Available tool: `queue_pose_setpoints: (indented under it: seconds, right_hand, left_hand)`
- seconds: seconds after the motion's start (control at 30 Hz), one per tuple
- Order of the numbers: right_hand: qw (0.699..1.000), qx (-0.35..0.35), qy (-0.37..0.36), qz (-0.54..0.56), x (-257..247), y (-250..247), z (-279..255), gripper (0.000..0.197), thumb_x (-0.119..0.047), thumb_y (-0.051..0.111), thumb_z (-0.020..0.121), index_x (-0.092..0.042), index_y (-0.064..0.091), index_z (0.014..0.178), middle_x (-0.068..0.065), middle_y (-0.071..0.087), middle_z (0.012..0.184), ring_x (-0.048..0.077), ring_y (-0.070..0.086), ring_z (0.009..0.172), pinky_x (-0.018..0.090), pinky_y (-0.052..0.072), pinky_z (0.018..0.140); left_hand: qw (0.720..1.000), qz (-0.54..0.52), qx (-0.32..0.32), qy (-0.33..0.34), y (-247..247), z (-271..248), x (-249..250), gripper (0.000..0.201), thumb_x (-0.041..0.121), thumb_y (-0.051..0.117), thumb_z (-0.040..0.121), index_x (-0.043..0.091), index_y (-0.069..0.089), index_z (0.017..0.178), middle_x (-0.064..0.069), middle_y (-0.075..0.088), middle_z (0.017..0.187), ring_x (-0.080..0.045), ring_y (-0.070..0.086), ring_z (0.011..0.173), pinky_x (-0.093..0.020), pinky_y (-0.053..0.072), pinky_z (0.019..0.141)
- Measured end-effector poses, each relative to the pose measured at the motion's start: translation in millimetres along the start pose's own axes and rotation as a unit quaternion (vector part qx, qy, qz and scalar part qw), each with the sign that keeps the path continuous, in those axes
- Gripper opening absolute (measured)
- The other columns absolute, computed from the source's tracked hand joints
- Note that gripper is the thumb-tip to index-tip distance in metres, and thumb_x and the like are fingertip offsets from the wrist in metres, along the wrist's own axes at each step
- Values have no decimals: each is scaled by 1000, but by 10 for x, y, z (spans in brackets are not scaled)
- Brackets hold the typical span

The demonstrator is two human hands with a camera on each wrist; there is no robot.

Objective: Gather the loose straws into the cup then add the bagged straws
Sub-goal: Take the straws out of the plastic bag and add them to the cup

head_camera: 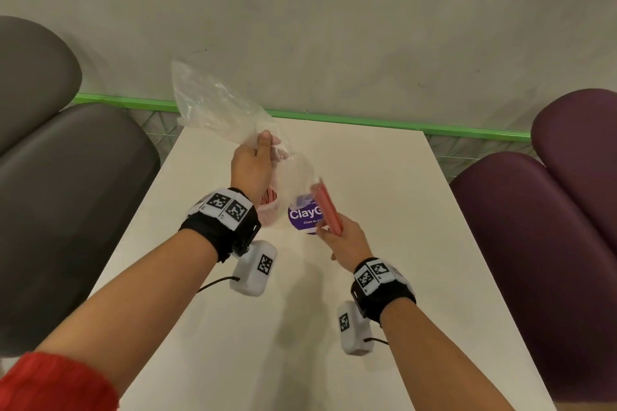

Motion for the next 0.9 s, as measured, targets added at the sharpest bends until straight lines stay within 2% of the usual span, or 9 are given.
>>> queue_pose_setpoints:
  seconds: [0.07, 0.13, 0.23, 0.3, 0.43, 0.57, 0.67, 0.8, 0.9]
  right_hand:
    - [996, 77, 38, 33, 225, -250, -43, 4, -14, 58, 86, -18, 58, 87, -1, 50, 66, 14, 45, 54, 24, 44, 43]
    - [988, 137, 56, 48, 354, -435, -81, 18, -10, 56, 86, -23, 54, 74, -1, 46, 61, 16, 42, 51, 29, 43, 49]
    - [985, 159, 50, 39, 328, -505, -89, 26, -11, 54, 86, -27, 49, 67, -2, 45, 59, 17, 40, 51, 35, 42, 57]
    - [986, 160, 39, 36, 271, -489, -91, 23, -12, 53, 85, -26, 50, 68, -3, 44, 58, 18, 39, 52, 35, 41, 58]
    - [992, 125, 29, 14, 293, -315, -171, 12, -13, 54, 87, -18, 53, 76, -5, 45, 60, 15, 40, 54, 28, 39, 58]
    - [996, 89, 8, -10, 146, -158, -192, 29, -12, 52, 87, -30, 47, 66, -9, 45, 59, 9, 40, 53, 20, 36, 54]
    - [998, 55, 7, -26, 152, -40, -192, 29, -13, 52, 87, -33, 49, 67, -8, 48, 61, 11, 42, 55, 24, 38, 60]
    - [999, 30, 7, -44, 128, 63, -164, 28, -13, 53, 87, -32, 49, 66, -8, 48, 60, 11, 42, 55, 25, 37, 61]
    - [997, 16, -8, -70, -30, 160, -105, 21, -12, 53, 86, -28, 54, 72, -9, 51, 63, 10, 45, 57, 26, 38, 65]
  left_hand:
    - [998, 27, -48, -19, 59, -66, -120, 29, 28, 37, 98, 27, 58, 77, 5, 62, 68, -20, 59, 73, -33, 47, 75]
    - [990, 35, -124, -58, 222, -257, -351, 27, 22, 42, 96, 28, 60, 77, 1, 65, 73, -22, 57, 71, -34, 46, 73]
    - [958, 140, -243, -68, 477, -699, -683, 13, 21, 51, 93, 15, 61, 99, -1, 61, 83, -10, 53, 60, -17, 46, 56]
    - [933, 211, -279, -80, 561, -976, -982, 30, 27, 60, 88, 11, 50, 112, 2, 58, 80, -8, 54, 55, -12, 43, 48]
    - [902, 266, -310, -141, 626, -1402, -1576, 61, 25, 71, 80, 10, 34, 126, -10, 62, 92, -20, 59, 61, -31, 52, 65]
    - [890, 319, -284, -161, 538, -1470, -1768, 82, 27, 78, 71, 13, 27, 133, -13, 51, 125, -27, 55, 104, -39, 46, 93]
    - [867, 389, -288, -114, 513, -1431, -1724, 95, 39, 82, 63, 15, 27, 136, -8, 38, 138, -28, 46, 121, -41, 44, 98]
    - [917, 341, -203, -45, 355, -1134, -1331, 80, 50, 71, 71, 16, 35, 134, -4, 42, 130, -22, 44, 119, -38, 43, 99]
    - [974, 166, -150, -35, 243, -840, -917, 57, 44, 53, 88, 14, 35, 133, -1, 51, 113, -17, 56, 95, -31, 49, 84]
Point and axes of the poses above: each hand's wrist, its own z-axis towards the middle knuckle, its own y-axis out of the palm, x = y × z, the point moved 10 cm from there along z, towards the middle knuckle
